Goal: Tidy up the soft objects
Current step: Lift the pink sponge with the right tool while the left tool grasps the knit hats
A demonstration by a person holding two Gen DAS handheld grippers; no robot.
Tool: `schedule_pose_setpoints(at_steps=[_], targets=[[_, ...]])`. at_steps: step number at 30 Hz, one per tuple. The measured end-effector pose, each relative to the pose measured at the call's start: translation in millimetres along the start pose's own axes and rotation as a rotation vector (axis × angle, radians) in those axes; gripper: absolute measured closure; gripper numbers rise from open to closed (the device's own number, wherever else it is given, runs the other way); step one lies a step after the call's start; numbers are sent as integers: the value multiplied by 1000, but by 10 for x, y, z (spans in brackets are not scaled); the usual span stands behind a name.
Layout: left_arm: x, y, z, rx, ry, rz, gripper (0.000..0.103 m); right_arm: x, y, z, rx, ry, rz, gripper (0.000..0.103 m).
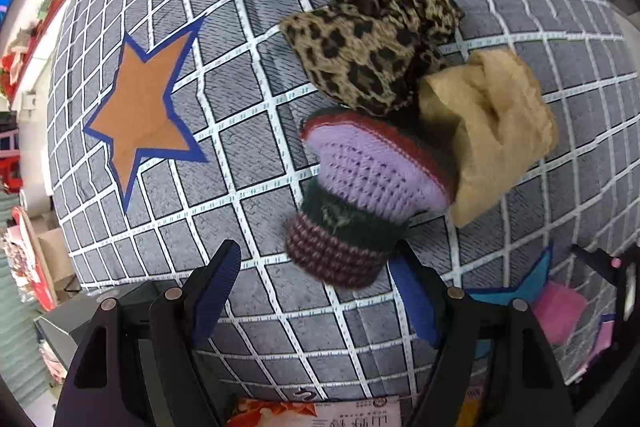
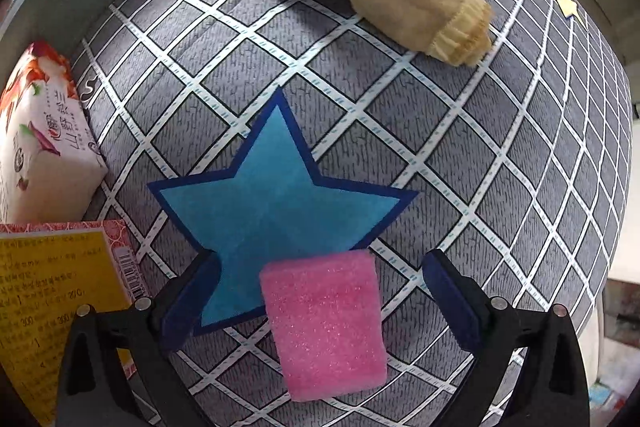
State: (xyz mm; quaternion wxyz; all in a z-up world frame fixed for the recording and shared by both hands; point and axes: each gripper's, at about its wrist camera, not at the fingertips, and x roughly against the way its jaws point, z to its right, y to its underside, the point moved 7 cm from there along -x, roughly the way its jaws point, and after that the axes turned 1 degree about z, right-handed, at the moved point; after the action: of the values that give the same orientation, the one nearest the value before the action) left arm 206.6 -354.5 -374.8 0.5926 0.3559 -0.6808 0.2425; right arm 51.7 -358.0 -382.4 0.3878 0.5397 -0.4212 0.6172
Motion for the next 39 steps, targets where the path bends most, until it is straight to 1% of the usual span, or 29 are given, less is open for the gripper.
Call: schedule_pose_setpoints(at_steps=[3,4,5,6,7,8,9,10,11,12,14,15,17,19,21,23,25,26,28,30,31,32,33,34,35,36,38,39], targets=[[-127,-18,47,19,14,-23,24,-7,36,82,-18,1,-5,3],[-132,-27,54,29,22,-12,27,7,57,84,-22,1,-8,3],[-134,-39,54,37,34,-6,34,19,51,95,-27,-2,-10,3],[-131,-50,75,48,72,-7,48,37,42,133,-33,-2,-12,4],[-124,-67,87,58,108,-11,57,48,33,140,-40,-2,-7,6],[-117,-82,99,73,120,-17,65,77,21,150,-47,1,6,14],[-118,-82,85,82,117,-14,69,198,47,115,-52,4,15,29],[-105,-82,83,95,124,-8,71,250,31,112,-58,4,25,40],[-84,-84,90,107,132,-5,76,292,13,131,-73,3,29,56],[-58,-70,78,125,152,-1,79,289,16,153,-98,-10,8,56],[-8,-25,37,156,216,7,81,302,7,188,-124,-25,9,57],[18,-12,12,173,235,10,81,306,7,213,-138,-28,8,57],[78,7,0,182,240,22,81,334,19,283,-175,-37,10,57],[127,21,-17,172,234,32,81,375,47,387,-237,-66,22,57],[172,30,-9,161,226,39,81,422,85,563,-319,-103,37,57],[226,77,31,161,236,44,81,468,124,682,-388,-128,48,57],[264,159,53,165,248,52,81,512,159,807,-446,-137,56,57],[294,179,81,168,254,53,83,534,178,879,-467,-140,59,57],[375,260,126,173,262,55,83,568,216,980,-501,-144,65,57],[478,328,91,174,286,68,83,611,273,1093,-523,-155,71,57],[488,326,-30,171,292,72,82,622,296,1124,-529,-158,72,57],[493,303,-97,164,301,71,77,642,305,1199,-534,-159,73,57],[504,303,-141,154,316,66,65,650,321,1263,-535,-164,72,57],[533,297,-214,144,328,66,57,634,351,1261,-538,-171,71,57],[557,280,-246,137,332,73,42,629,400,1212,-538,-175,71,57],[606,271,-280,131,338,88,31,628,418,1147,-537,-178,72,57],[719,246,-315,120,383,112,21,621,374,1096,-537,-182,71,57],[770,235,-308,110,404,121,21,608,360,1083,-538,-185,69,57]])
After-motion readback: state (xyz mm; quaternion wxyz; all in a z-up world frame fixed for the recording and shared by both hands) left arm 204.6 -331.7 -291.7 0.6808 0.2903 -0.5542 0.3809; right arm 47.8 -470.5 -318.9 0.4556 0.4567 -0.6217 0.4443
